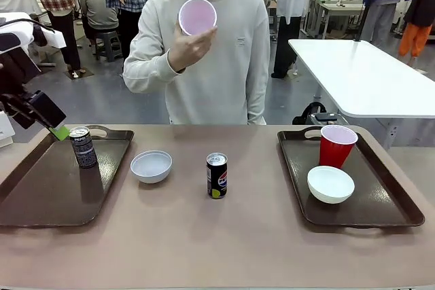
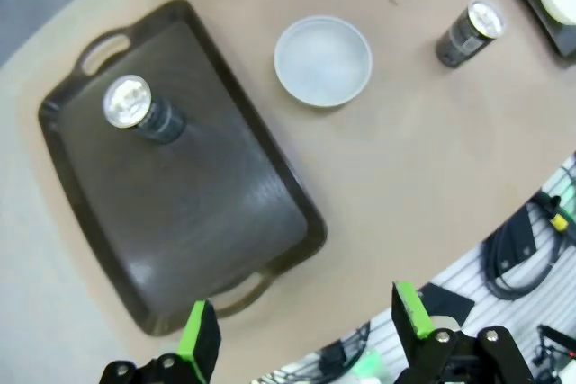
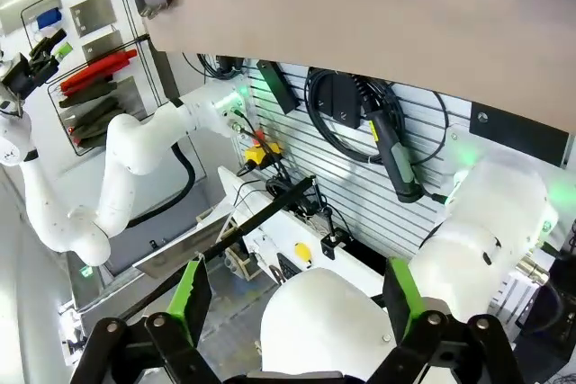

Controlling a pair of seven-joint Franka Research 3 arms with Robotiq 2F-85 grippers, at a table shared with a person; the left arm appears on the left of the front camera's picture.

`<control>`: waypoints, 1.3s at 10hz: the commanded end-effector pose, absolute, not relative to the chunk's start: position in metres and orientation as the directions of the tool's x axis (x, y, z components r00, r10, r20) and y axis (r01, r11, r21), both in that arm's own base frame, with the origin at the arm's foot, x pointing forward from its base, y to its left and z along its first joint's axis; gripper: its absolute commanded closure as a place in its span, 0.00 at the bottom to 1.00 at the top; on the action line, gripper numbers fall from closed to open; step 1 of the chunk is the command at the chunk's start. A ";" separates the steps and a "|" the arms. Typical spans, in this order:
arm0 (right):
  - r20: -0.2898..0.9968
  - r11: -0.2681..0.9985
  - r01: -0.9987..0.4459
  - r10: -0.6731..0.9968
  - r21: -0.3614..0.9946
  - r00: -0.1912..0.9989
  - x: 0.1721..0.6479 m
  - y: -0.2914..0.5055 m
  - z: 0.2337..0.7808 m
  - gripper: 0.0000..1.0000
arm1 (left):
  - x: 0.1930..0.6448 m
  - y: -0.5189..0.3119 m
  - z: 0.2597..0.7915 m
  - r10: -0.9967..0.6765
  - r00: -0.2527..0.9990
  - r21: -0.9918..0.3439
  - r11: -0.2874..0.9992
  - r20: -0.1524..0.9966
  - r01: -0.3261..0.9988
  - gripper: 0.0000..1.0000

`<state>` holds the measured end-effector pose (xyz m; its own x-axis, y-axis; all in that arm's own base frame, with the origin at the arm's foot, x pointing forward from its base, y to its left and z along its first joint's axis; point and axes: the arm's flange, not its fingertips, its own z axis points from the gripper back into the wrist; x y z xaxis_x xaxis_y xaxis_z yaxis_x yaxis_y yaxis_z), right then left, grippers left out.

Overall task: Prepare tableware on both trays.
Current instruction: Pick up a Picnic Bowl from the table and place it on a Handle tray.

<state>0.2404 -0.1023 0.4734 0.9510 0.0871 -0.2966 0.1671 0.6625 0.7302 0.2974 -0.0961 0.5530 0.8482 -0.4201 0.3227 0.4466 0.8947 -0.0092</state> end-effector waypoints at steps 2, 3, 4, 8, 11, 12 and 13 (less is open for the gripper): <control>-0.285 0.545 0.179 0.114 0.819 0.952 0.235 -0.120 0.493 0.00 | 0.315 -0.120 0.539 -0.306 0.894 0.031 0.949 0.327 0.314 0.00; -0.283 0.442 0.206 0.116 0.873 0.952 0.231 -0.143 0.507 0.00 | 0.326 -0.134 0.532 -0.293 0.910 0.040 0.955 0.294 0.294 0.00; -0.269 0.477 0.203 0.072 0.855 0.961 0.227 -0.148 0.504 0.00 | 0.332 -0.147 0.523 -0.296 0.915 0.066 0.955 0.274 0.289 0.00; -0.290 0.524 0.203 0.087 0.827 0.953 0.225 -0.134 0.500 0.00 | 0.285 -0.107 0.538 -0.379 0.891 0.095 0.925 0.248 0.367 0.00; -0.290 0.524 0.203 0.087 0.827 0.953 0.225 -0.134 0.500 0.00 | 0.234 -0.082 0.533 -0.462 0.864 0.128 0.886 0.201 0.445 0.00; -0.290 0.524 0.203 0.087 0.827 0.953 0.225 -0.134 0.500 0.00 | 0.243 -0.082 0.532 -0.453 0.869 0.107 0.892 0.200 0.440 0.00; -0.290 0.524 0.203 0.087 0.827 0.953 0.225 -0.134 0.500 0.00 | 0.246 -0.084 0.530 -0.450 0.872 0.105 0.893 0.192 0.437 0.00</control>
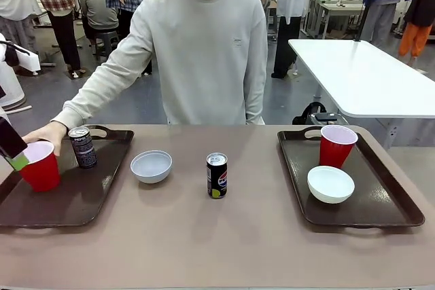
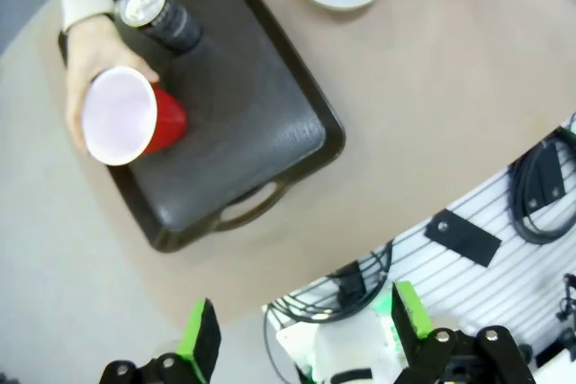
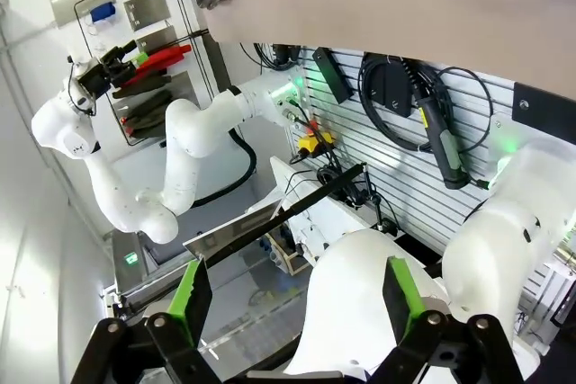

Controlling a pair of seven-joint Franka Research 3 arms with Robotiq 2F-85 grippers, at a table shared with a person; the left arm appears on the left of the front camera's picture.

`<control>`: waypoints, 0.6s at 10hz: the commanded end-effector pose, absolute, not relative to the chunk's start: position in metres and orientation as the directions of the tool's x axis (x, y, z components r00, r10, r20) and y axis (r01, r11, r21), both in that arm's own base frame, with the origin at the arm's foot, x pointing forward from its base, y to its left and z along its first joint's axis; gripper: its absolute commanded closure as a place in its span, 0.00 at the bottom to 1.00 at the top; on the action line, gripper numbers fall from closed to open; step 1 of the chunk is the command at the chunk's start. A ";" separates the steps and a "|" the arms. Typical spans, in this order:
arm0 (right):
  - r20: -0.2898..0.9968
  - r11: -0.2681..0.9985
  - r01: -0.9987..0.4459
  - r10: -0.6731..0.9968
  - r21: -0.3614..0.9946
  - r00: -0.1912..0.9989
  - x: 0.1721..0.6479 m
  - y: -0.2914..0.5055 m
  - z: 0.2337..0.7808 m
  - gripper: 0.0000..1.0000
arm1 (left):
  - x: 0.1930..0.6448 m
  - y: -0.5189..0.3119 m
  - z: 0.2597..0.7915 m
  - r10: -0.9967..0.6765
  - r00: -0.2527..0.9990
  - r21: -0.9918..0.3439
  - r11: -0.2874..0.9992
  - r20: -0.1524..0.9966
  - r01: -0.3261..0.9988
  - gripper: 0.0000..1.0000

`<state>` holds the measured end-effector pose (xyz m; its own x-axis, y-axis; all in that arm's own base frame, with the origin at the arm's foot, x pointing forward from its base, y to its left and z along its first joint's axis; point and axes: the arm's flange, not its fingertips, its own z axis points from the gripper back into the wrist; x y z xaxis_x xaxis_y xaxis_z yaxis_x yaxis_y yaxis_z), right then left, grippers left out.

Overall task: Prepare tableware on both trays.
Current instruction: Pick up a Picnic Bowl from the table and place it on a Handle tray.

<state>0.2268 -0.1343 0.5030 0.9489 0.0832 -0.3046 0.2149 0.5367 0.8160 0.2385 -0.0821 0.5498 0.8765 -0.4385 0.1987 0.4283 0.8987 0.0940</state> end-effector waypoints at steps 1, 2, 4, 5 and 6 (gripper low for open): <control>-0.290 0.524 0.203 0.087 0.827 0.953 0.225 -0.134 0.500 0.00 | 0.251 -0.085 0.530 -0.441 0.876 0.096 0.898 0.195 0.430 0.00; -0.290 0.524 0.203 0.087 0.827 0.953 0.225 -0.134 0.500 0.00 | 0.257 -0.089 0.530 -0.418 0.885 0.102 0.909 0.207 0.405 0.00; -0.290 0.524 0.203 0.087 0.827 0.953 0.225 -0.134 0.500 0.00 | 0.295 -0.113 0.519 -0.359 0.907 0.035 0.932 0.219 0.360 0.00; -0.290 0.524 0.203 0.087 0.827 0.953 0.225 -0.134 0.500 0.00 | 0.321 -0.132 0.503 -0.344 0.918 0.007 0.937 0.199 0.350 0.00; -0.290 0.524 0.203 0.087 0.827 0.953 0.225 -0.134 0.500 0.00 | 0.345 -0.146 0.486 -0.317 0.931 0.003 0.947 0.181 0.322 0.00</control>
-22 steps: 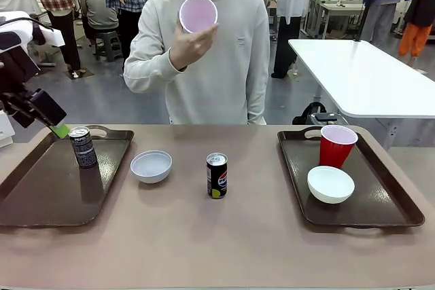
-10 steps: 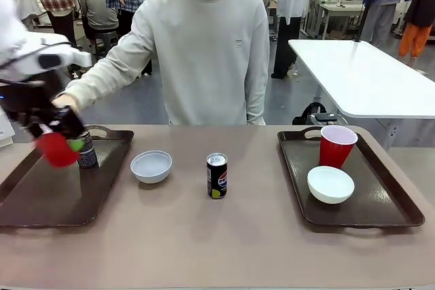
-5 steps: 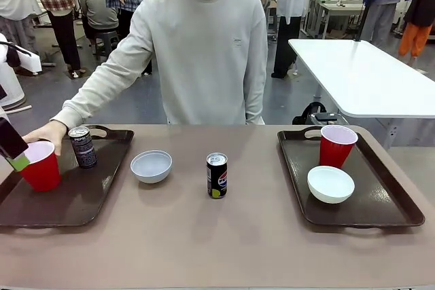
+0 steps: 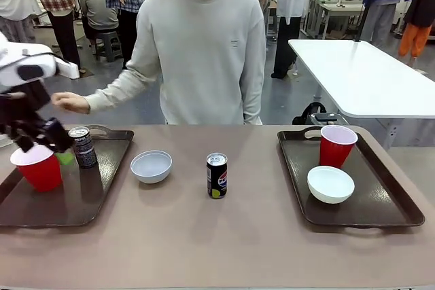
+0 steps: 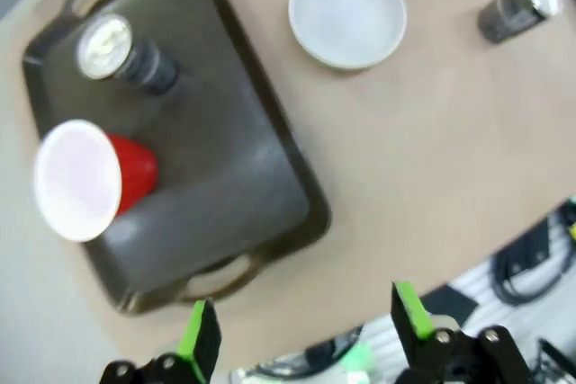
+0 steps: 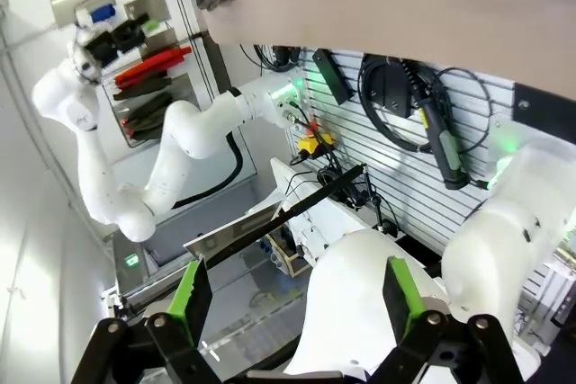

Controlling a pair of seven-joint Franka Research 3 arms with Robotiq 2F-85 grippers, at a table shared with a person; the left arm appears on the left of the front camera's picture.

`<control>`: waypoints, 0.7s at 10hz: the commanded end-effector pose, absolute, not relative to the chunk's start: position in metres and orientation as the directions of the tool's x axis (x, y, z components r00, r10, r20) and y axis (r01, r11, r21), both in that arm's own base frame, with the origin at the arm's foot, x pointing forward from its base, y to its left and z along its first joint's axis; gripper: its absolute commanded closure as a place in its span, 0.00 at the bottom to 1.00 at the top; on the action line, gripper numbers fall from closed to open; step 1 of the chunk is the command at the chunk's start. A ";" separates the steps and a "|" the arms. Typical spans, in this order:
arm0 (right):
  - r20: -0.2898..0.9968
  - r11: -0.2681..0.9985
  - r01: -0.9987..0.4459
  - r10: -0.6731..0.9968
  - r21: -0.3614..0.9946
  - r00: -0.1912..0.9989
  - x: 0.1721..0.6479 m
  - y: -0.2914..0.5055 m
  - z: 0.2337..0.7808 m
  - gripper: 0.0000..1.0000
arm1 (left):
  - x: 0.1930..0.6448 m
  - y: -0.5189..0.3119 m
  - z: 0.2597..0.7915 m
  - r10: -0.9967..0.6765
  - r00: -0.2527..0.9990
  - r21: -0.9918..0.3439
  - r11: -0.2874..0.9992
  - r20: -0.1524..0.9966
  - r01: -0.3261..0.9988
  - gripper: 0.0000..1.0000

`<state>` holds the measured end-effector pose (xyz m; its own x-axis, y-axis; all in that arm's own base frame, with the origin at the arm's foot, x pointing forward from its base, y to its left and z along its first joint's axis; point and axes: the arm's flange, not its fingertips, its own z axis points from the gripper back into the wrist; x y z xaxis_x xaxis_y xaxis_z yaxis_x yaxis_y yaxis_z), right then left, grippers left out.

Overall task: Prepare tableware on both trays.
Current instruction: Pick up a Picnic Bowl from the table and place it on a Handle tray.

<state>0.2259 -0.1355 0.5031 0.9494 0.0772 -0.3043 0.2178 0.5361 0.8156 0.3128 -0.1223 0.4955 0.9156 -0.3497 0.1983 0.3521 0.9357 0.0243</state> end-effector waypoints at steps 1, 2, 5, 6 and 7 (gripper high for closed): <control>-0.290 0.524 0.203 0.087 0.827 0.953 0.225 -0.134 0.500 0.00 | 0.365 -0.158 0.470 -0.292 0.943 0.001 0.955 0.160 0.296 0.00; -0.290 0.524 0.203 0.087 0.827 0.953 0.225 -0.134 0.500 0.00 | 0.384 -0.168 0.455 -0.277 0.948 -0.003 0.960 0.155 0.281 0.00; -0.290 0.524 0.203 0.087 0.827 0.953 0.225 -0.134 0.500 0.00 | 0.435 -0.191 0.421 -0.200 0.962 0.020 0.980 0.188 0.200 0.00; -0.290 0.524 0.203 0.087 0.827 0.953 0.225 -0.134 0.500 0.00 | 0.447 -0.194 0.414 -0.184 0.966 0.011 0.983 0.183 0.185 0.00; -0.290 0.524 0.203 0.087 0.827 0.953 0.225 -0.134 0.500 0.00 | 0.457 -0.195 0.409 -0.168 0.972 0.001 0.985 0.165 0.171 0.00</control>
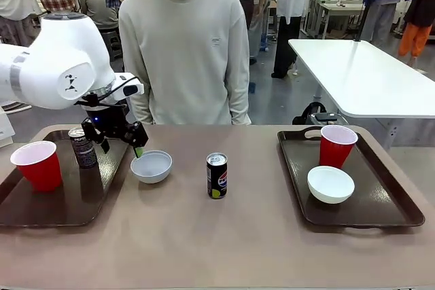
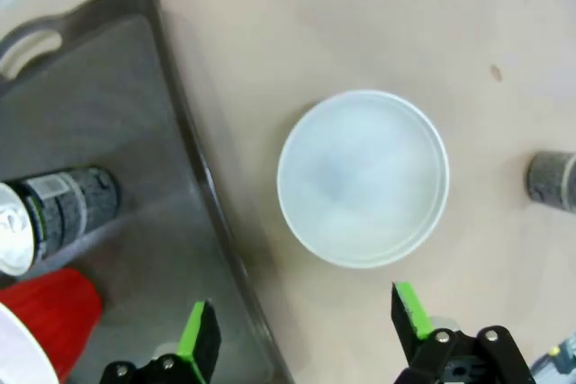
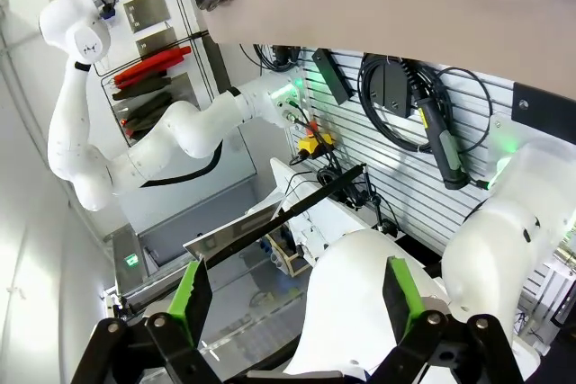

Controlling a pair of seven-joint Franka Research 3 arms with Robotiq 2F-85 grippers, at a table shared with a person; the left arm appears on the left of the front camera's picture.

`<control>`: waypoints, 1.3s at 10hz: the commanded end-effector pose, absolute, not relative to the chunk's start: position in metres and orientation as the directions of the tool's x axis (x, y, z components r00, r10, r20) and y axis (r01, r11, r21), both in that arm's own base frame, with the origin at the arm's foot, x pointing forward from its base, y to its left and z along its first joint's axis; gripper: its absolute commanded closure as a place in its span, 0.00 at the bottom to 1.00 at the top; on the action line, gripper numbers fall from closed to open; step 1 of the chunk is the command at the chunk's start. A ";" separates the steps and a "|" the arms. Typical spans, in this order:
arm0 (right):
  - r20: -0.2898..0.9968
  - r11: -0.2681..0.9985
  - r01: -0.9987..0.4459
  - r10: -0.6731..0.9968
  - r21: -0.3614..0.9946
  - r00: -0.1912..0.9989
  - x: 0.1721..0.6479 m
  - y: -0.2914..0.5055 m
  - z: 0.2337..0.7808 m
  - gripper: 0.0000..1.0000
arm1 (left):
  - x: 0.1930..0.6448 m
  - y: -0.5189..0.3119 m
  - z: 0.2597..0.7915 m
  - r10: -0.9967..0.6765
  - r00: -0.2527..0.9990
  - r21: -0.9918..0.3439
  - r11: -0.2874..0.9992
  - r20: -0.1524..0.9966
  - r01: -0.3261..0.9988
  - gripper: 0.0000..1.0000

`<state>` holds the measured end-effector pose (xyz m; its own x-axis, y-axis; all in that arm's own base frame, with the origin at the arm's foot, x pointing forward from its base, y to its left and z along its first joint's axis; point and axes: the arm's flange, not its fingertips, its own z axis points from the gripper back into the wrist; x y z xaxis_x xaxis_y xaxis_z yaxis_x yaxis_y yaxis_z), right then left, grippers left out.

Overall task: Prepare tableware on both trays.
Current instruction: Pick up a Picnic Bowl from the table and place it on a Handle tray.

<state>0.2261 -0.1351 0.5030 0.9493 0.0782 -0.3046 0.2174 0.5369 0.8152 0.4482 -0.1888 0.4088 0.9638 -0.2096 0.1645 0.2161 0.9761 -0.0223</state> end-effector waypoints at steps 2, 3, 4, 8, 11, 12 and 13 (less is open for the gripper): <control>-0.290 0.524 0.203 0.087 0.827 0.953 0.225 -0.134 0.500 0.00 | 0.471 -0.196 0.398 -0.154 0.974 -0.001 0.988 0.165 0.156 0.00; -0.290 0.524 0.203 0.087 0.827 0.953 0.225 -0.134 0.500 0.00 | 0.464 -0.196 0.401 -0.182 0.968 -0.046 0.980 0.172 0.192 0.00; -0.290 0.524 0.203 0.087 0.827 0.953 0.225 -0.134 0.500 0.00 | 0.466 -0.190 0.400 -0.190 0.970 -0.025 0.980 0.149 0.196 0.00; -0.290 0.524 0.203 0.087 0.827 0.953 0.225 -0.134 0.500 0.00 | 0.480 -0.190 0.377 -0.172 0.984 -0.074 0.982 0.037 0.174 0.00; -0.290 0.524 0.203 0.087 0.827 0.953 0.225 -0.134 0.500 0.00 | 0.492 -0.200 0.357 -0.198 0.979 -0.032 0.979 0.041 0.200 0.00; -0.290 0.524 0.203 0.087 0.827 0.953 0.225 -0.134 0.500 0.00 | 0.494 -0.202 0.354 -0.209 0.976 -0.056 0.976 0.055 0.212 0.00; -0.290 0.524 0.203 0.087 0.827 0.953 0.225 -0.134 0.500 0.00 | 0.496 -0.204 0.353 -0.222 0.973 -0.058 0.973 0.058 0.225 0.54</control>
